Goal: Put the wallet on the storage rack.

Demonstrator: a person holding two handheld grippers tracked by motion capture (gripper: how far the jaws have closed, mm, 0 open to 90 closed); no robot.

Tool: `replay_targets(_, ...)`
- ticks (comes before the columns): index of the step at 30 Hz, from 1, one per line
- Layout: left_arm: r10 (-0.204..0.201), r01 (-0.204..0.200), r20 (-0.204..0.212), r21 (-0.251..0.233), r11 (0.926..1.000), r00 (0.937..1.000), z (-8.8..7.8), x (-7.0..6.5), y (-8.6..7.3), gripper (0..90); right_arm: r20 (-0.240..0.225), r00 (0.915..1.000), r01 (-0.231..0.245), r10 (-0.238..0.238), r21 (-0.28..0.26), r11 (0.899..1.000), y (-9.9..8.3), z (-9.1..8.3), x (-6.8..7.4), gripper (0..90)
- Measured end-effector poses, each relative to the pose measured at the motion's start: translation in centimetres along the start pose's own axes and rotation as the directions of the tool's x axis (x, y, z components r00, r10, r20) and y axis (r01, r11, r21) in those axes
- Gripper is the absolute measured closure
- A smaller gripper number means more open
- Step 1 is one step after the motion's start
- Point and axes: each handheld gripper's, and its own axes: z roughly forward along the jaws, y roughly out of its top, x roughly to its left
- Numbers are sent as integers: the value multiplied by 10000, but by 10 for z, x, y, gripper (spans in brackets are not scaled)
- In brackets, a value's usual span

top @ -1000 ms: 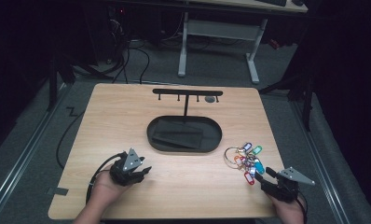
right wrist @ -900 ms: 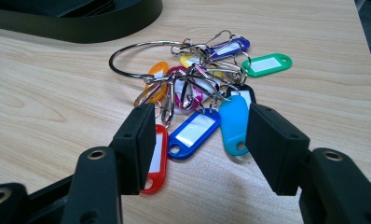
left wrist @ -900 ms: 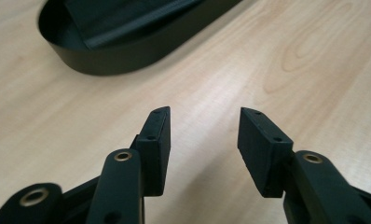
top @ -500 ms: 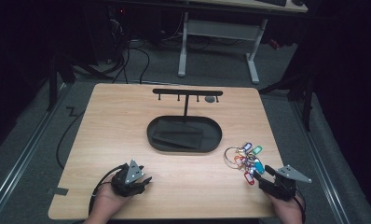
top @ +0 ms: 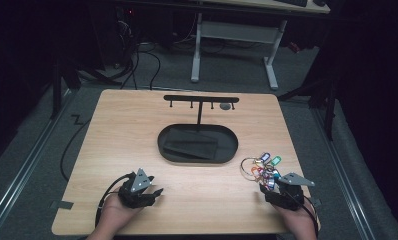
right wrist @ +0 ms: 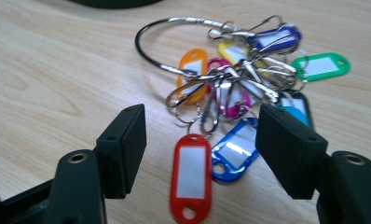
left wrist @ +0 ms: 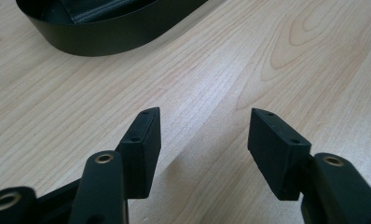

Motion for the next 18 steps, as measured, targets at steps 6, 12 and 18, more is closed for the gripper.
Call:
replay_targets(6,48,-49,155,117,9999,9999,1,-1,-1,466,187,9980,584,-599,708,9958,8,5,11,337)
replay_targets(12,350,-351,158,55,9994,9993,0,-6,1,432,36,9958,907,-917,1165,9890,16,3,16,330)
replay_targets(18,551,-554,193,141,9984,9983,2,-8,1,430,-109,9922,1244,-1243,1682,9779,24,2,19,355)
